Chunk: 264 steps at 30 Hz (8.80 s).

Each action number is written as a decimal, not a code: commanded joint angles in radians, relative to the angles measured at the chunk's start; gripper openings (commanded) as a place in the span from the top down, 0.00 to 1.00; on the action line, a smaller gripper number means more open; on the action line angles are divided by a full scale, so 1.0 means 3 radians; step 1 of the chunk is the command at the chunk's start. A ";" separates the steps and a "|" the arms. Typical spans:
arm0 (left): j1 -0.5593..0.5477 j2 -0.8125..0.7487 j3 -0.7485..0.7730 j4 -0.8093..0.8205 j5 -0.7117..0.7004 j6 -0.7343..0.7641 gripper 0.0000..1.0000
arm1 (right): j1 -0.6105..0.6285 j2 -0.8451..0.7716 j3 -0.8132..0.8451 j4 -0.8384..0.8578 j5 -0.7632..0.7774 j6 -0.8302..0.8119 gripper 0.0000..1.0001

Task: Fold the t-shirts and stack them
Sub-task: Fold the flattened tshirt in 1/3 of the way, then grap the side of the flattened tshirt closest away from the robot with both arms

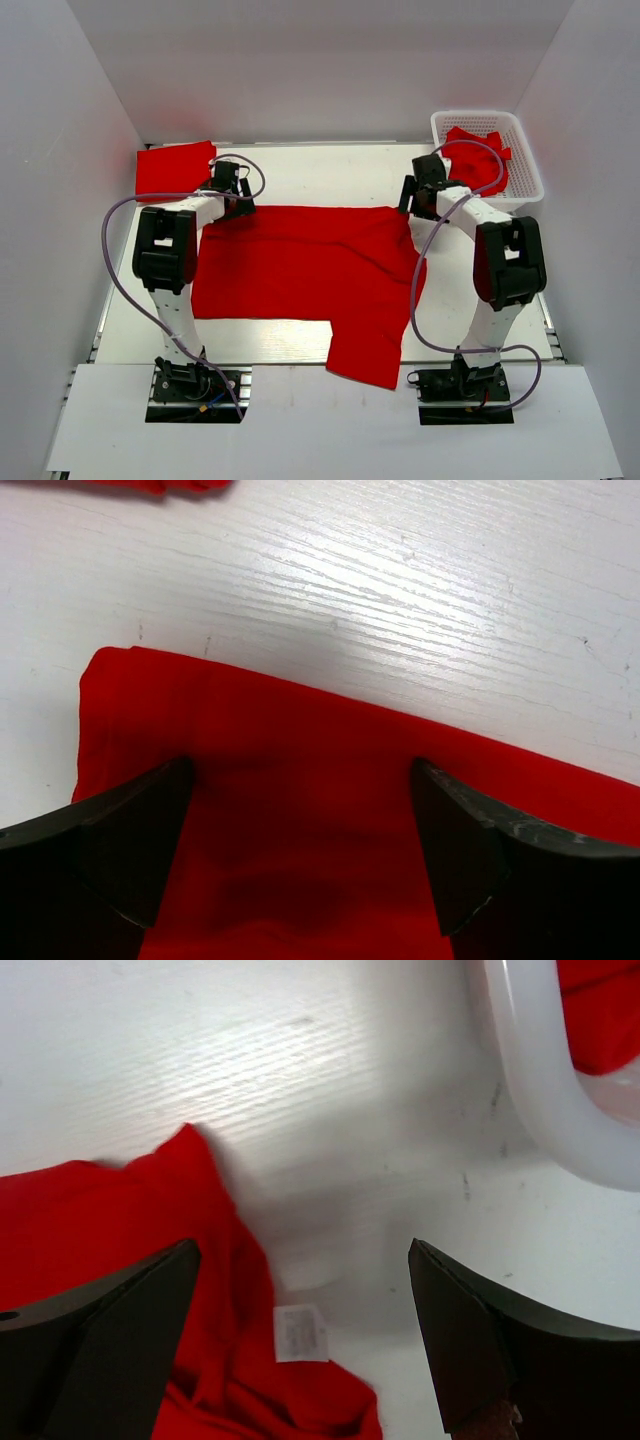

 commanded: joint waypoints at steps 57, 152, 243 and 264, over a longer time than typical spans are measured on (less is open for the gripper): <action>0.0065 -0.0191 -0.0309 -0.0153 -0.0173 0.0266 0.00 | -0.0180 0.0490 0.0802 0.0032 -0.1037 -0.0488 1.00; 0.0187 0.0212 0.0053 -0.0020 0.0327 0.0343 0.00 | -0.0492 0.1287 0.0929 0.1128 -0.2383 0.0072 0.10; 0.0269 -0.2911 -0.2779 -0.0582 0.0026 -0.1554 1.00 | 0.2033 -0.2225 -0.2179 -0.1072 -0.1023 0.0782 0.10; 0.0269 -0.2932 -0.2779 -0.0643 -0.0107 -0.1524 1.00 | 0.2156 -0.2159 -0.2537 -0.0745 -0.1110 0.1032 0.68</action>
